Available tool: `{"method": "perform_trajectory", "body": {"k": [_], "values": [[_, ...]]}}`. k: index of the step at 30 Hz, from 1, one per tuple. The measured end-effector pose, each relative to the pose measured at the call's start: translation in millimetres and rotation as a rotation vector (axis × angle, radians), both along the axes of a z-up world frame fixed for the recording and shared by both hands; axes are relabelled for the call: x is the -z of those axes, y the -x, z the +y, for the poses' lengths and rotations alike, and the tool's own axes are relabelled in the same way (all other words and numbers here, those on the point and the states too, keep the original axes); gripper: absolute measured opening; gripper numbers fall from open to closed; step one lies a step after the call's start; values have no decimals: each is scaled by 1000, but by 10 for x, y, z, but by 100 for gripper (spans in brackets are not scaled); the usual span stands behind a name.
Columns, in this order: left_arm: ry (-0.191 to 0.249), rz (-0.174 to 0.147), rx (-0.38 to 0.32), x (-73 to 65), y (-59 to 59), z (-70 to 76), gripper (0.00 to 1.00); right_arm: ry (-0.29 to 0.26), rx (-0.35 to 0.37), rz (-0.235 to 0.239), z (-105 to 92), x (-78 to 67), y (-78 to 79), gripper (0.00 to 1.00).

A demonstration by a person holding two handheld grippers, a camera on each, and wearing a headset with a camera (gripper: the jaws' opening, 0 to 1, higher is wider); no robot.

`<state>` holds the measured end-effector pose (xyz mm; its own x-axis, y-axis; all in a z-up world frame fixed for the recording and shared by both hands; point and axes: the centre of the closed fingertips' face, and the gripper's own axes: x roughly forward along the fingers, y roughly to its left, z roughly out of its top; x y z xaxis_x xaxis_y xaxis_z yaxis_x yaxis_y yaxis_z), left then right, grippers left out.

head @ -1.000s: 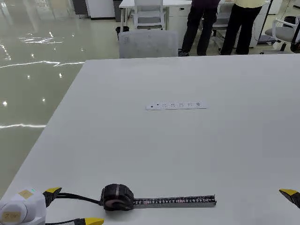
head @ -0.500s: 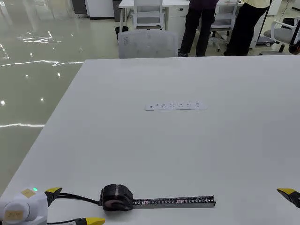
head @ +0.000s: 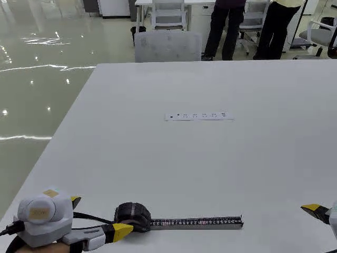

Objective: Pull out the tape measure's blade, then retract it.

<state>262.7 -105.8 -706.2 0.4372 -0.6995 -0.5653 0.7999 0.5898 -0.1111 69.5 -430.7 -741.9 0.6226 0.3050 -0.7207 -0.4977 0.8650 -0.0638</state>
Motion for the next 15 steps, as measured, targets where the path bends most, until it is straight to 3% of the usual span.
{"method": "perform_trajectory", "body": {"k": [3,5,8,10,15], "values": [[-52,-14,10,-20,-4,-143,100,26,-63,11,57,-13,-63,99],[-86,-3,4,-9,8,-245,100,49,-113,24,117,-8,-104,98],[-119,-15,-33,53,-23,-330,100,74,-157,36,154,35,-193,98],[-124,0,-91,118,-46,-347,100,77,-201,40,221,46,-256,97],[-118,-19,-148,230,-75,-404,100,72,-255,60,310,99,-402,94]]}}
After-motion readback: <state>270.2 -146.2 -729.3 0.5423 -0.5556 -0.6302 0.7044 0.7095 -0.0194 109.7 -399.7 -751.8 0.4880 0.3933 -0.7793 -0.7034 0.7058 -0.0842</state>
